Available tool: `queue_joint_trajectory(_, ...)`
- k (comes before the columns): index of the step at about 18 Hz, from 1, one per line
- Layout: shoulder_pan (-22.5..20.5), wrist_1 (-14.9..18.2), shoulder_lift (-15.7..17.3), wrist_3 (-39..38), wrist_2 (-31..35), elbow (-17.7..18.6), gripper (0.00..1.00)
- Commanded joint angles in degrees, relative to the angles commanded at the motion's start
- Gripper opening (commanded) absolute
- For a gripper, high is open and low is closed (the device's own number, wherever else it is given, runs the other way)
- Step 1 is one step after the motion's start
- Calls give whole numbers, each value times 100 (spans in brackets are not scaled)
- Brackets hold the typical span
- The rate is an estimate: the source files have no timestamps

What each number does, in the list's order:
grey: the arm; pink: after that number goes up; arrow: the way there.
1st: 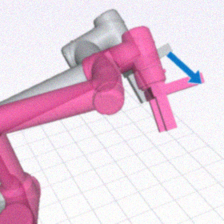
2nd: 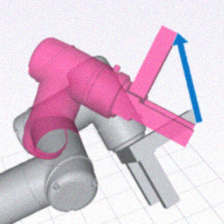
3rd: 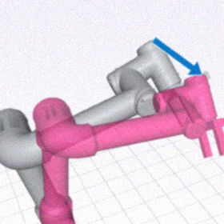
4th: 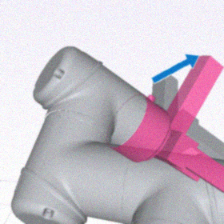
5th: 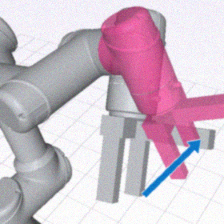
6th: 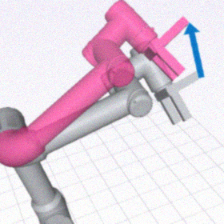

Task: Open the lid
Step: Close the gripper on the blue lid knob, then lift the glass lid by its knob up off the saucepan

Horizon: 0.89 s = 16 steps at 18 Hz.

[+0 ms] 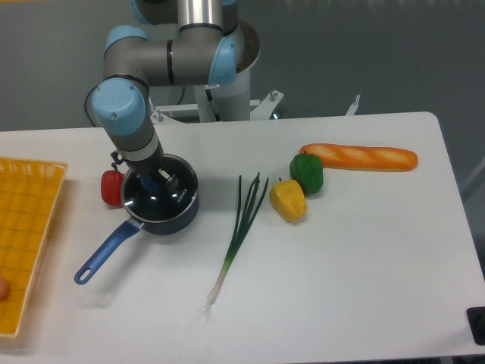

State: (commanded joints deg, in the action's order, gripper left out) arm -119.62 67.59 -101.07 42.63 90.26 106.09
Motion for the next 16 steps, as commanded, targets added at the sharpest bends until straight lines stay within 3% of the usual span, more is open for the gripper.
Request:
queue_joint_trajectory(7, -53, 44, 0, 26, -9, -123, 60)
queue_joint_trajectory(8, -53, 53, 0, 18, -9, -123, 53)
queue_joint_trajectory(16, -97, 70, 9, 52, -9, -141, 44)
